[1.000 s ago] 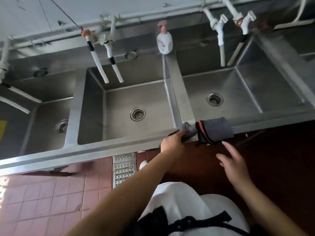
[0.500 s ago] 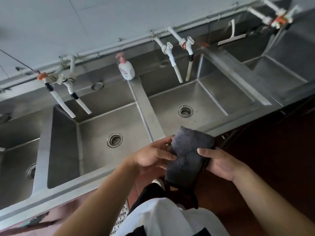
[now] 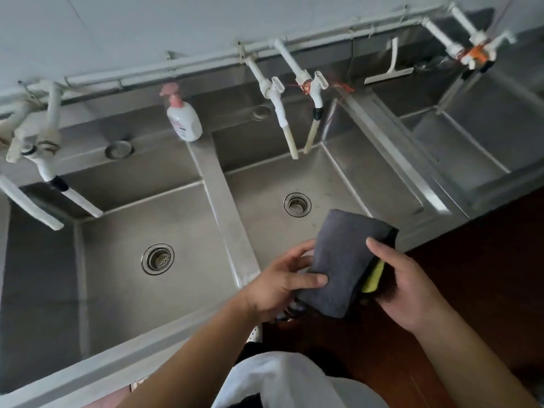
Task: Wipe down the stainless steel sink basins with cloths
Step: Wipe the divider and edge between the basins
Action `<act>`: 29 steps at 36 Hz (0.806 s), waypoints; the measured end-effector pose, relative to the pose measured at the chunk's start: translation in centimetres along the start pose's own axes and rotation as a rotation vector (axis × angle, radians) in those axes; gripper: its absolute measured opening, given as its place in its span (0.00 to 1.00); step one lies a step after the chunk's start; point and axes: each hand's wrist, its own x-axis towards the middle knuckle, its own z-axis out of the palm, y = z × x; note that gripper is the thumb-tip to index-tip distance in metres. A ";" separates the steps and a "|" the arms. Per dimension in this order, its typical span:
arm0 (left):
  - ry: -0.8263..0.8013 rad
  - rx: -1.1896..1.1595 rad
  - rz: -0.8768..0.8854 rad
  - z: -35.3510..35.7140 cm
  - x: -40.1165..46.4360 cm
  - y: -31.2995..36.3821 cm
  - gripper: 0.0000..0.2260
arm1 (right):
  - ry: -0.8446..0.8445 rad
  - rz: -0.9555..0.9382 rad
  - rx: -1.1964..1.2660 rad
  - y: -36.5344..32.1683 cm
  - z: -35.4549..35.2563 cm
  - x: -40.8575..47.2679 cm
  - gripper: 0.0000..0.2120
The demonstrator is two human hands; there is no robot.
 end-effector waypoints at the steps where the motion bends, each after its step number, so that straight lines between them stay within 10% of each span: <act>1: -0.011 -0.001 0.013 0.0 0.7 0.5 0.28 | -0.017 0.011 0.030 -0.6 0.1 0.5 0.17; 19: 0.752 0.157 -0.084 -0.9 13.2 -0.5 0.19 | -0.027 0.528 -0.079 -5.2 -8.3 18.8 0.18; 29: 1.263 0.999 -0.369 -5.8 12.4 0.3 0.34 | -0.127 0.436 -0.568 -8.6 -10.6 27.9 0.09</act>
